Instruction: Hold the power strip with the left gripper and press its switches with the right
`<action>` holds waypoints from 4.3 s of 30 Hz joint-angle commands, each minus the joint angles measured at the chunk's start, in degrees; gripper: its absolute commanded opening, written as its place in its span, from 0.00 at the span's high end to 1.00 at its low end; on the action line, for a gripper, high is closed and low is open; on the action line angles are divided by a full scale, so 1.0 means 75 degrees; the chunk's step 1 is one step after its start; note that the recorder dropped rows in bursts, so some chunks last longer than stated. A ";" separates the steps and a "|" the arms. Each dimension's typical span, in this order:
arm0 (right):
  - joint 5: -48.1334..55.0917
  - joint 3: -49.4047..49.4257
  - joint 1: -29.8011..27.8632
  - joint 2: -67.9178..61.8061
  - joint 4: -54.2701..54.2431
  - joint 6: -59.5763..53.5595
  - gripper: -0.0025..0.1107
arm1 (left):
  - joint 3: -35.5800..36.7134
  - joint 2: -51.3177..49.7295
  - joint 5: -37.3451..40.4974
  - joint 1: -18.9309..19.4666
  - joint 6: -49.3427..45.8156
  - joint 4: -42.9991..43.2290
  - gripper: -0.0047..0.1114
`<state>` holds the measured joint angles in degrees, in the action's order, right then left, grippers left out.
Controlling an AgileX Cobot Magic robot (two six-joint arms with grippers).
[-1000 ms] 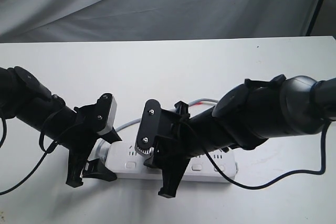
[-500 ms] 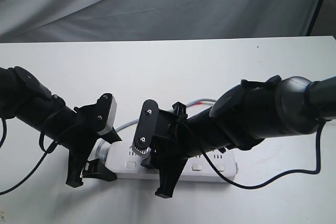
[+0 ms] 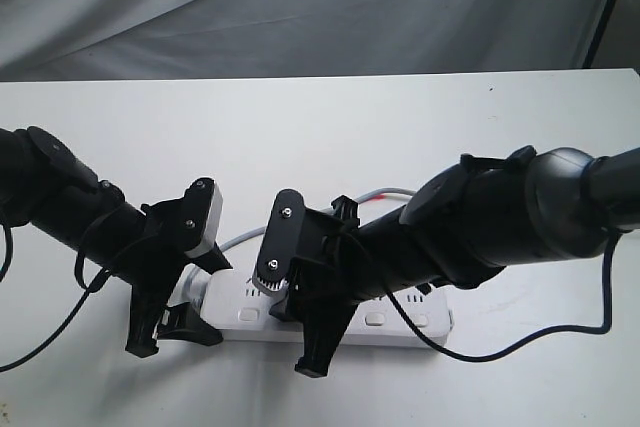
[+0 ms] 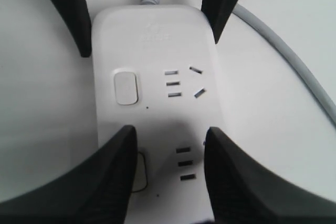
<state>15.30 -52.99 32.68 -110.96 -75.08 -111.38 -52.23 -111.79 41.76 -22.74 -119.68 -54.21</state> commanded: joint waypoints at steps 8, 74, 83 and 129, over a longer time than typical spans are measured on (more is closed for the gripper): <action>-0.0128 0.0207 -0.0029 0.0466 0.0203 -0.0065 0.62 | -0.0007 0.0020 0.0062 -0.0027 -0.0037 -0.0077 0.49; -0.0151 0.0783 -0.0560 0.0607 0.0729 0.0182 0.62 | -0.0007 0.0020 0.0062 -0.0027 -0.0037 -0.0077 0.49; -0.0232 0.0981 -0.0560 0.0607 0.0763 0.0033 0.62 | -0.0007 0.0020 0.0062 -0.0027 -0.0037 -0.0077 0.49; 0.0073 0.1899 -0.1326 0.1852 -0.0584 -0.0541 0.62 | -0.0007 0.0020 0.0062 -0.0027 -0.0037 -0.0077 0.49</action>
<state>15.47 -39.10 22.99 -96.79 -78.03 -113.85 -52.23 -111.79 41.76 -22.74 -119.68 -54.21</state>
